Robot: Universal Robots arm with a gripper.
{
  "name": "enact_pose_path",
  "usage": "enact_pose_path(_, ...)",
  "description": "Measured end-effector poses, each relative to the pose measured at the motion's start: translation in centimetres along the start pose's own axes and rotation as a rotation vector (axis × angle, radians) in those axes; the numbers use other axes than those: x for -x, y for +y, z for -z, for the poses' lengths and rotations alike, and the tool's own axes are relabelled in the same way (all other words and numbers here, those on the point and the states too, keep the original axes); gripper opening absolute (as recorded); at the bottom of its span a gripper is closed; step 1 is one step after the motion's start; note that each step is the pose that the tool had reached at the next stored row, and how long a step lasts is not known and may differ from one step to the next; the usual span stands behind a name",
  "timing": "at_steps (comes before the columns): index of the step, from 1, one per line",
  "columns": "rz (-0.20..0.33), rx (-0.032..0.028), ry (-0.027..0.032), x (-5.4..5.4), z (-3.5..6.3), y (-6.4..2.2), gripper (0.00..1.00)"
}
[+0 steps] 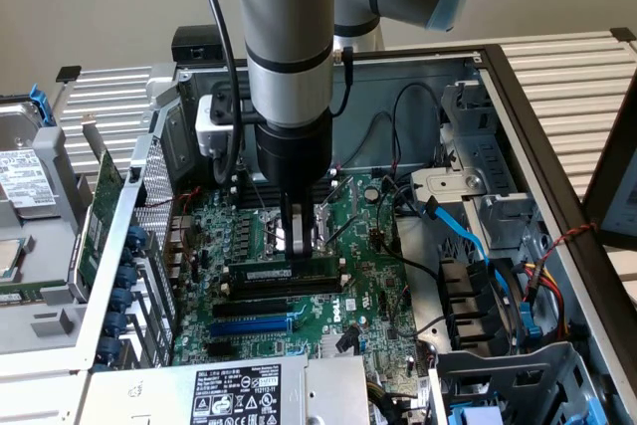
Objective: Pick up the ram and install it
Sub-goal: 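Insert the ram into the slot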
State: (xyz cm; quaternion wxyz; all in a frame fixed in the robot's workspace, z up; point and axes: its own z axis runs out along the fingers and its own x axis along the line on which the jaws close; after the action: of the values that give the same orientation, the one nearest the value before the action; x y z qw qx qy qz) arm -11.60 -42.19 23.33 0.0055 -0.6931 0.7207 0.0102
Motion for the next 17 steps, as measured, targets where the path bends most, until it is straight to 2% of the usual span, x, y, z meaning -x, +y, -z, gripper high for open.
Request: enact_pose_path(17, 0.000, 0.0002, 0.0002, -0.08, -0.28, 0.05, 0.12)
